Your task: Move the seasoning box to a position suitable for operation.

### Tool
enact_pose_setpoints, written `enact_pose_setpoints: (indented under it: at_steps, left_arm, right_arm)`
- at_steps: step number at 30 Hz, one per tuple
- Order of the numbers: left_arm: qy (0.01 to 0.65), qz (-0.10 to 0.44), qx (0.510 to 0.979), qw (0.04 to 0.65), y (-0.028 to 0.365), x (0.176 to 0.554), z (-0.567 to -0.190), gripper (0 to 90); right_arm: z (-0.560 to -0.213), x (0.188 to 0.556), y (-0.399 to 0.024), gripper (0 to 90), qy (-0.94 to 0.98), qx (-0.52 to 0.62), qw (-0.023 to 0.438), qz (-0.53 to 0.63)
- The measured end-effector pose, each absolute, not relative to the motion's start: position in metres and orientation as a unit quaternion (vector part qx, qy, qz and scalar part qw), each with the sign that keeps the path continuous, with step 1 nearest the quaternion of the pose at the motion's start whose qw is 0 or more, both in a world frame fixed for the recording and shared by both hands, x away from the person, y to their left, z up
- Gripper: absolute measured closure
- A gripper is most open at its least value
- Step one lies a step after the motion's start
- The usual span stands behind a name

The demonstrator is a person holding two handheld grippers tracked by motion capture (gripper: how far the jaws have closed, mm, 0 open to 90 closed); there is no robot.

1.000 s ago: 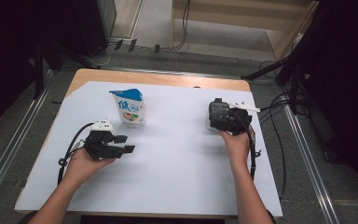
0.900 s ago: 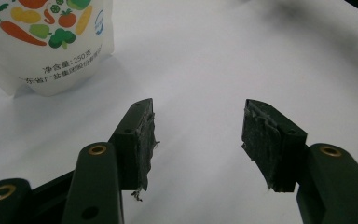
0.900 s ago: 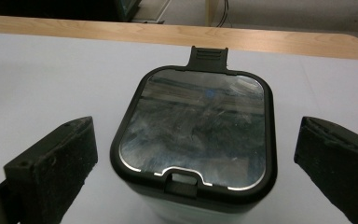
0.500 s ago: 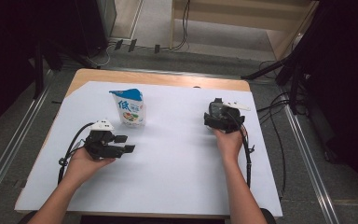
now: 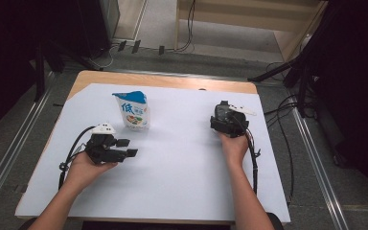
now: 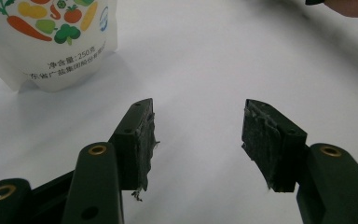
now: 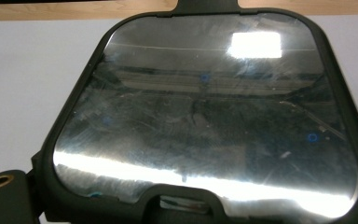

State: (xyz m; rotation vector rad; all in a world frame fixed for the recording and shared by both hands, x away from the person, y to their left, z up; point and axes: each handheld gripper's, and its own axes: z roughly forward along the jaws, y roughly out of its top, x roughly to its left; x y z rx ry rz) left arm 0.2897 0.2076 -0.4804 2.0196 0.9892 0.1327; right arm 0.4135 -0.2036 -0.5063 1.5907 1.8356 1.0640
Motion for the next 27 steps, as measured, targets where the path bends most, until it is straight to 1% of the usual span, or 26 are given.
enact_pose_setpoints:
  at_steps: [2, 9, 16, 19, 27]
  left_arm:
    - [0.396, 0.054, 0.81, 0.43, 0.208, 0.29, -0.48, 45.2]
    - [0.397, 0.056, 0.809, 0.43, 0.208, 0.291, -0.481, 45.2]
    - [0.395, 0.053, 0.81, 0.43, 0.208, 0.293, -0.481, 45.2]
    - [0.396, 0.053, 0.809, 0.431, 0.208, 0.293, -0.481, 45.1]
    - [0.4, 0.047, 0.808, 0.431, 0.207, 0.296, -0.481, 44.9]
  right_arm:
    - [-0.506, 0.413, -0.203, 9.2, 0.674, 0.58, 0.245, 0.387]
    - [-0.502, 0.408, -0.204, 15.5, 0.678, 0.565, 0.276, 0.381]
    - [-0.499, 0.408, -0.207, 16.2, 0.682, 0.561, 0.272, 0.383]
    - [-0.498, 0.408, -0.209, 16.4, 0.682, 0.561, 0.261, 0.391]
    - [-0.489, 0.401, -0.208, 16.6, 0.686, 0.55, 0.268, 0.395]
